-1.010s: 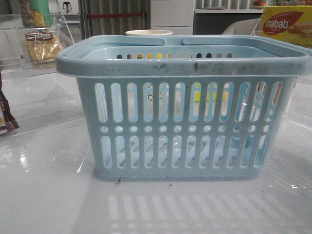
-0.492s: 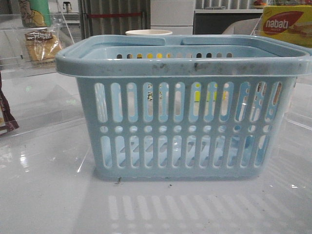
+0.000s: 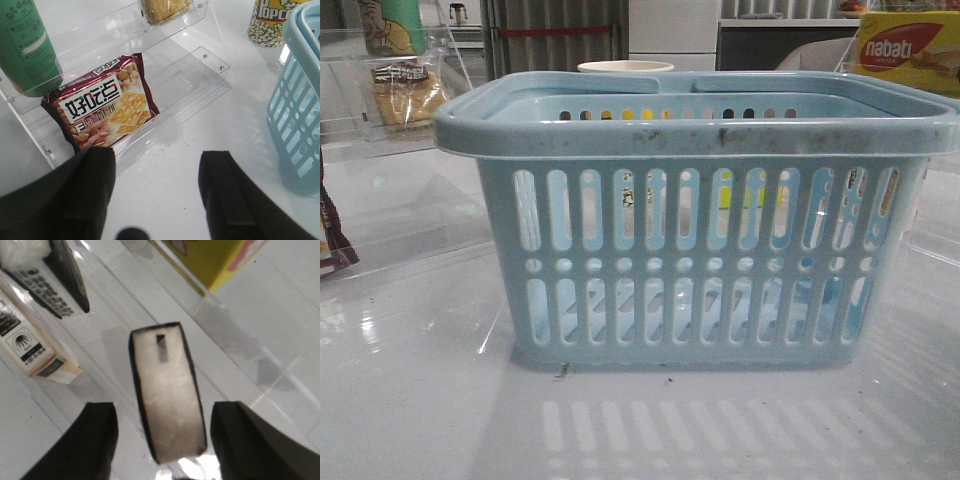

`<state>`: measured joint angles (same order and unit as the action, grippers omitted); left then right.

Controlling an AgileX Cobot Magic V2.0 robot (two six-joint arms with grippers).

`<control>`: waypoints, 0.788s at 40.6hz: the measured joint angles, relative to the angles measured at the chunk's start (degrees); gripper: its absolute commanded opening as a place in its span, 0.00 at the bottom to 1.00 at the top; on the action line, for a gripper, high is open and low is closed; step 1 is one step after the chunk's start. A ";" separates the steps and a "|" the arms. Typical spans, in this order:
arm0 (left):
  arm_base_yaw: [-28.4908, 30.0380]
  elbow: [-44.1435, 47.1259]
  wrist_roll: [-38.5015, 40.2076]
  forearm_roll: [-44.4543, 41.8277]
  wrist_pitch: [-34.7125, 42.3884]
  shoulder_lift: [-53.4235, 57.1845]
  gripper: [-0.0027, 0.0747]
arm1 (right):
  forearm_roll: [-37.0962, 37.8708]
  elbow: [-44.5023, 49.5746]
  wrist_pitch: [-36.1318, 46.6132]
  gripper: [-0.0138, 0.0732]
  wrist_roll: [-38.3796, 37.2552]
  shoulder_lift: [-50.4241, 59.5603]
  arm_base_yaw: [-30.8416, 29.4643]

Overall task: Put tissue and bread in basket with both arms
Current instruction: 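Grasp the white tissue pack with the right gripper and lift it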

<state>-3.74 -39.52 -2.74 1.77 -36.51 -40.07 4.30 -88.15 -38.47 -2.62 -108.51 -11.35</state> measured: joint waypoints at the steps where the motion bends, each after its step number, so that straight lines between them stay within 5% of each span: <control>1: 0.00 0.00 0.00 0.00 0.00 0.00 0.61 | -0.01 -0.13 0.14 0.53 0.00 -0.23 0.00; 6: 0.00 0.00 0.00 0.00 0.00 0.00 0.61 | -0.01 -0.47 0.81 0.43 0.00 -0.61 0.00; 22: 0.00 0.00 0.00 0.00 0.04 0.00 0.61 | -2.20 -0.83 -0.33 0.42 0.00 7.49 1.07; 32: 0.00 0.00 0.00 0.00 0.04 0.00 0.61 | -2.34 -0.83 -2.47 0.42 0.00 19.58 8.57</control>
<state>-3.74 -39.52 -2.74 1.77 -36.48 -40.07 1.96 -88.98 -40.93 -2.62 -88.92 -2.77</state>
